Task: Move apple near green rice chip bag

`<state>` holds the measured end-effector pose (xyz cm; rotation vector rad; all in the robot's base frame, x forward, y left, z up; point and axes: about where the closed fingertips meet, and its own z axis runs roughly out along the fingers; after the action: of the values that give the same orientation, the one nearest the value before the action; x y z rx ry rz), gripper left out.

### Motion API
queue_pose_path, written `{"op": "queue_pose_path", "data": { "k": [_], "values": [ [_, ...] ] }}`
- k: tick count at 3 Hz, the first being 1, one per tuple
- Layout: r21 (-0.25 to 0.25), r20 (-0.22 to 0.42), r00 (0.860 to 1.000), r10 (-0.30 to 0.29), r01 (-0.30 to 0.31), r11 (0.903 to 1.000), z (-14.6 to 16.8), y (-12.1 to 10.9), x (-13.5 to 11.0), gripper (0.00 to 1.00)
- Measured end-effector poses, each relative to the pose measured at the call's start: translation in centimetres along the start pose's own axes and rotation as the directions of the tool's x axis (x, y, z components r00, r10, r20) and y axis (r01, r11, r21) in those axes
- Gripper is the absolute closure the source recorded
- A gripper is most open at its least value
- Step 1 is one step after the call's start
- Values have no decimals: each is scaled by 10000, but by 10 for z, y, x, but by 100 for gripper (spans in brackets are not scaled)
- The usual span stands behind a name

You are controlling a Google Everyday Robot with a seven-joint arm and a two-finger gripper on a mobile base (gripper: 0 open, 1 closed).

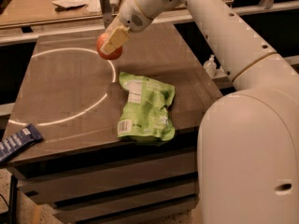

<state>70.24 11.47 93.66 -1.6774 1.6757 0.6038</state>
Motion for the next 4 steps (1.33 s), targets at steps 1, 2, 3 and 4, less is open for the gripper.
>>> {"op": "queue_pose_path", "data": {
  "k": [1,2,3,4],
  "values": [
    [370,-130,9987,495,-490,9981,-26,-9,35,100],
    [877,-328,9915,1259,-1226,9886,-58,-17,78,100],
    [1282,-371,9774,2080,-2017,9710,-86,-18,118,82],
    [1223,-228,9638,2655,-2609,9576,-97,-12,147,59]
  ]
}}
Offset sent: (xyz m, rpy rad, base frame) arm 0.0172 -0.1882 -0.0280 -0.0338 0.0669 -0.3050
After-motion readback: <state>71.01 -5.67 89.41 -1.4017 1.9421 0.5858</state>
